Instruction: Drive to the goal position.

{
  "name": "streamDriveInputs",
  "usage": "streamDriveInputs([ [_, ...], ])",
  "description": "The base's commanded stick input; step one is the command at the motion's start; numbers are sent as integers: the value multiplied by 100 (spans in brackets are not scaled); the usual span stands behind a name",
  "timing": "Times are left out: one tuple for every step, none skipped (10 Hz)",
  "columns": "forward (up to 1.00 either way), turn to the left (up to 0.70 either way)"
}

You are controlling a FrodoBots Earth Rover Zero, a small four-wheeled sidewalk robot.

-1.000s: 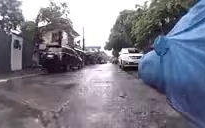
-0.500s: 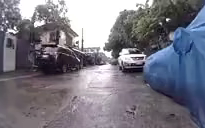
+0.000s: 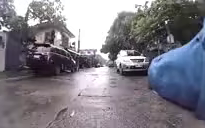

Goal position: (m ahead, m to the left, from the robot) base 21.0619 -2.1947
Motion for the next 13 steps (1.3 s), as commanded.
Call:
streamDriveInputs([
  [100, 0],
  [100, 0],
  [100, 0],
  [100, 0],
  [100, 0],
  [100, 0],
  [100, 25],
  [100, 27],
  [100, 27],
  [100, 0],
  [100, 0],
  [100, 0],
  [100, 0],
])
